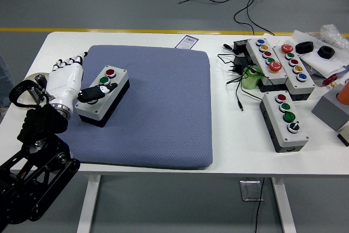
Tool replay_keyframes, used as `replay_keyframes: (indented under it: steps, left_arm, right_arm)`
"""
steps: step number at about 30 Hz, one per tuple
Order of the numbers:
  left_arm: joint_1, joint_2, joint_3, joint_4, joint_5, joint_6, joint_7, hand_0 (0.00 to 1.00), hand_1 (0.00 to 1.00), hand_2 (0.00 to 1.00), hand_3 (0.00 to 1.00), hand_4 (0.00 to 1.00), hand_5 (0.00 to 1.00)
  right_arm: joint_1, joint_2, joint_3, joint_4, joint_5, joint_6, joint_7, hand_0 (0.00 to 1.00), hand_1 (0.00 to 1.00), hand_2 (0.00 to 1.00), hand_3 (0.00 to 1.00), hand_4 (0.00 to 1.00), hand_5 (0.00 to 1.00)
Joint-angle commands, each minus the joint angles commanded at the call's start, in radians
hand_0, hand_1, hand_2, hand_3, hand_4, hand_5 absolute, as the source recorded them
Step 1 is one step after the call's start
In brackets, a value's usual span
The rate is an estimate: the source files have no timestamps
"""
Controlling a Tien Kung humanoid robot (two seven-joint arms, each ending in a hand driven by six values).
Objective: Pick up the button,place it on the desk,press the button,press the button
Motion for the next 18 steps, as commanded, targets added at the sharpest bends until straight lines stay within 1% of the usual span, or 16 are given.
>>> replay_keyframes:
  steps: [3, 5, 6, 8, 11, 12, 15, 17, 18]
  left_arm:
    - [0.005, -0.008, 0.003, 0.008, 0.0, 0.005, 0.0, 0.998, 0.998, 0.998, 0.998, 0.998, 0.685]
    - [0.008, -0.022, 0.004, 0.019, 0.0, 0.012, 0.0, 0.998, 0.998, 0.998, 0.998, 0.998, 0.685]
    - [0.007, -0.032, 0.001, 0.031, 0.0, 0.019, 0.0, 0.998, 0.998, 0.998, 0.998, 0.998, 0.651]
    - [0.003, -0.05, -0.005, 0.056, 0.0, 0.035, 0.0, 0.998, 0.998, 0.998, 0.998, 0.998, 0.651]
    - [-0.007, -0.072, -0.013, 0.085, 0.0, 0.04, 0.0, 0.998, 0.998, 0.998, 0.998, 0.998, 0.651]
    - [-0.009, -0.081, -0.015, 0.093, 0.0, 0.038, 0.0, 0.995, 0.998, 0.998, 0.998, 0.998, 0.533]
    - [-0.015, -0.103, -0.019, 0.109, 0.0, 0.02, 0.0, 0.995, 0.998, 0.998, 0.998, 0.998, 0.533]
    - [-0.02, -0.121, -0.024, 0.13, 0.0, 0.005, 0.0, 0.995, 0.998, 0.998, 0.998, 0.998, 0.533]
    - [-0.022, -0.126, -0.025, 0.137, 0.0, 0.001, 0.0, 0.968, 0.998, 0.998, 0.998, 0.998, 0.472]
  right_arm:
    - [0.0, 0.0, -0.001, 0.0, 0.001, 0.0, 0.0, 0.553, 0.673, 0.726, 0.635, 0.31, 0.155]
    - [0.0, 0.0, 0.0, 0.0, 0.0, 0.0, 0.001, 0.553, 0.673, 0.726, 0.635, 0.31, 0.155]
    - [0.0, 0.0, 0.0, 0.0, 0.0, 0.0, 0.001, 0.552, 0.673, 0.727, 0.635, 0.312, 0.156]
    - [-0.001, 0.0, -0.002, 0.0, 0.001, 0.0, 0.001, 0.552, 0.673, 0.727, 0.635, 0.312, 0.156]
    - [-0.001, 0.0, -0.004, 0.0, -0.001, 0.001, 0.001, 0.552, 0.673, 0.727, 0.635, 0.312, 0.156]
    - [-0.001, 0.0, -0.004, 0.0, -0.001, 0.001, 0.001, 0.552, 0.673, 0.727, 0.635, 0.314, 0.161]
    - [-0.001, 0.0, -0.005, 0.0, 0.001, 0.001, 0.002, 0.552, 0.673, 0.727, 0.635, 0.314, 0.161]
    - [0.0, 0.0, -0.007, 0.0, 0.003, 0.0, 0.001, 0.552, 0.673, 0.727, 0.635, 0.314, 0.161]
    - [0.0, 0.0, -0.008, 0.0, 0.003, 0.0, 0.001, 0.553, 0.673, 0.727, 0.635, 0.314, 0.161]
